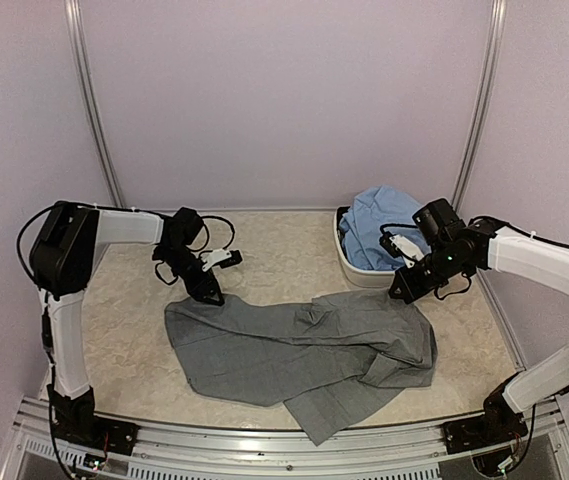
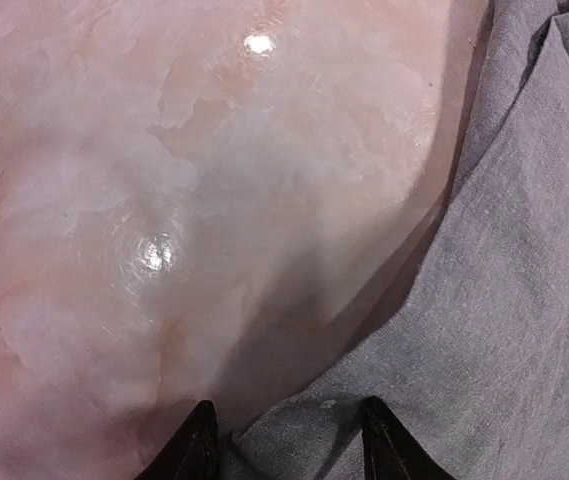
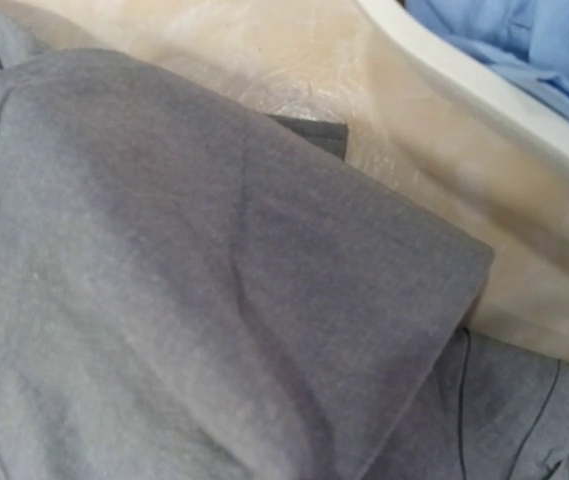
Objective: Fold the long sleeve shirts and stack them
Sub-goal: Pick up the flattened shirt from the center of the board.
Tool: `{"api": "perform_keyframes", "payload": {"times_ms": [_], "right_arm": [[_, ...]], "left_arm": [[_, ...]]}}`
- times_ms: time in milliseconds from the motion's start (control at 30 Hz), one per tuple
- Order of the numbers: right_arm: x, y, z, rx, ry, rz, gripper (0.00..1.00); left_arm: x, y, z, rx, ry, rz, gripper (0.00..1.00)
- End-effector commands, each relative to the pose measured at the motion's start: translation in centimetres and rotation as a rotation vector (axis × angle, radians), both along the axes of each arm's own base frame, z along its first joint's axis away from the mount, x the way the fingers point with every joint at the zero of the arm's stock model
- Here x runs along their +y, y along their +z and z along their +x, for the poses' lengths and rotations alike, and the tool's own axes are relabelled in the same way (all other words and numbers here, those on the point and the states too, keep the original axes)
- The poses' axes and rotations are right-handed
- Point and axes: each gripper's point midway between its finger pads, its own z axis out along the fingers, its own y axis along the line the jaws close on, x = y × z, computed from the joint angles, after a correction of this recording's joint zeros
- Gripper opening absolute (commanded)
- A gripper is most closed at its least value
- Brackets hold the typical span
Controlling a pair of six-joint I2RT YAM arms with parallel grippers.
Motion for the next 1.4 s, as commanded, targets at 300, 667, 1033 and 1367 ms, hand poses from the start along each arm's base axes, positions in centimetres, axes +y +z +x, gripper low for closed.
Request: {"api": "perform_keyframes", "payload": {"times_ms": [300, 667, 1033, 1367], "right_arm": [[0.2, 0.0, -0.1, -0.001, 0.008, -0.004, 0.0], [-0.3, 6.8, 2.1, -0.207, -0.036, 0.015, 0.0], [4.2, 20.4, 1.5, -0.444, 0.094, 0.119, 0.0], [5.8, 27.8, -6.7, -0.551, 0.22, 0.213, 0.0]], "left_arm": [[0.3, -2.1, -1.9, 0.125, 0.061, 0.041, 0.0], [2.6, 6.6, 4.2, -0.087, 0.377, 0.022, 0.0], [3.3, 31.2, 1.8, -0.608, 0.683, -0.123, 0.0], [7.7, 42.7, -10.5, -0.76, 0.895, -0.276, 0.0]]}}
